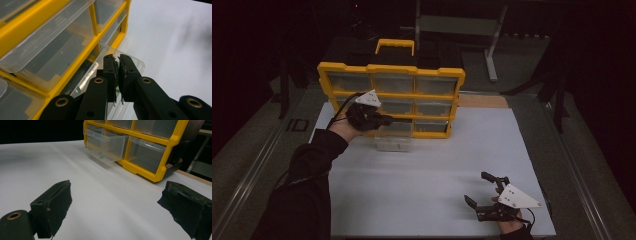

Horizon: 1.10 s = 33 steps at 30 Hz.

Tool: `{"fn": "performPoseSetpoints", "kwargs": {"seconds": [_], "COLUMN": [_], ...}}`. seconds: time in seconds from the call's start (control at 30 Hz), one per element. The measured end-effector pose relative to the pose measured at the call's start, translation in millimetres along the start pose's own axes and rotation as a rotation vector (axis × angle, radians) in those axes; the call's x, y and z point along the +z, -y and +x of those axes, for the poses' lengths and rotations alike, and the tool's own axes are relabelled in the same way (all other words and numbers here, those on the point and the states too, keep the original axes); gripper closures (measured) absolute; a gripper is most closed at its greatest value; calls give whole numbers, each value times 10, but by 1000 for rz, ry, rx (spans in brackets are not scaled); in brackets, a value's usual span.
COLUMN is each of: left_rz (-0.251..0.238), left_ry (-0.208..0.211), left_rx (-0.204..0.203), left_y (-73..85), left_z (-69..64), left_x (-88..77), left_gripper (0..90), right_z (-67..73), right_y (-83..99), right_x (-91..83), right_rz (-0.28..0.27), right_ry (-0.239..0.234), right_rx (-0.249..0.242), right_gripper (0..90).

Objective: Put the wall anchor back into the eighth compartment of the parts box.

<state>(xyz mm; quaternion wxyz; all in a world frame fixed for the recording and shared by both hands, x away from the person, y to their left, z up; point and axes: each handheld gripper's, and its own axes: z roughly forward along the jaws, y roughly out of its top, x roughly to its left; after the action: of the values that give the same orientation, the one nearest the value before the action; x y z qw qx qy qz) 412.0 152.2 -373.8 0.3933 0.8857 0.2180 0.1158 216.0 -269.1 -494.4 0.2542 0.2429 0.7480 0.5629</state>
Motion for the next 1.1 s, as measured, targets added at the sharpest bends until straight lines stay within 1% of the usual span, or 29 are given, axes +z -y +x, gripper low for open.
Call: {"fn": "performPoseSetpoints", "kwargs": {"seconds": [0.13, 0.17, 0.23, 0.33, 0.37, 0.4, 0.43, 0.47, 0.5, 0.57, 0.67, 0.73, 0.77, 0.8, 0.87, 0.9, 0.93, 1.03, 1.1], "left_rz": [22, 22, 37, 38, 48, 48, 67, 67, 80, 94, 108, 124, 140, 140, 172, 183, 183, 191, 197], "left_ry": [-4, -4, -10, -4, -11, -11, -19, -19, -32, -42, -48, -45, -40, -40, -29, -31, -31, -37, -49], "left_rx": [-22, -22, -52, -55, -67, -67, -87, -87, -115, -138, -147, -165, -175, -175, -184, -186, -186, -203, -211], "left_y": [10, 10, 19, 30, 33, 33, 32, 32, 27, 24, 28, 39, 48, 48, 59, 68, 68, 75, 78], "left_z": [8, 8, 25, 21, 24, 24, 31, 31, 42, 53, 57, 67, 69, 69, 69, 68, 68, 80, 91], "left_x": [66, 66, 112, 138, 165, 165, 192, 192, 210, 231, 250, 271, 293, 293, 329, 350, 350, 371, 389], "left_gripper": [840, 840, 840, 839, 840, 840, 840, 840, 840, 839, 839, 839, 840, 839, 839, 839, 839, 839, 838], "right_z": [0, 0, 1, 1, 0, 0, -2, -2, -1, 1, 2, 2, -2, -2, -2, -2, -2, -2, -1], "right_y": [1, 1, 0, 1, 1, 1, 3, 3, 3, 2, 1, 2, 3, 4, 4, 3, 3, 4, 4], "right_x": [-3, -3, -1, -1, -1, -1, 0, 0, 0, 0, -3, -3, -2, -2, -2, -2, -2, -2, -1], "right_rz": [1, 1, 1, 1, 1, 1, 2, 2, 3, 3, 3, 3, 2, 3, 4, 4, 4, 5, 5], "right_ry": [0, 0, -1, -1, -1, -1, 0, 0, -1, -1, -1, 0, 0, 0, 0, 1, 1, 1, 0], "right_rx": [3, 3, -1, -1, 0, 0, -1, -1, -1, -1, 1, 1, 0, -2, -2, -2, -2, -2, -1], "right_gripper": [89, 89, 89, 89, 89, 89, 89, 89, 89, 89, 89, 89, 89, 89, 89, 89, 89, 88, 88]}}
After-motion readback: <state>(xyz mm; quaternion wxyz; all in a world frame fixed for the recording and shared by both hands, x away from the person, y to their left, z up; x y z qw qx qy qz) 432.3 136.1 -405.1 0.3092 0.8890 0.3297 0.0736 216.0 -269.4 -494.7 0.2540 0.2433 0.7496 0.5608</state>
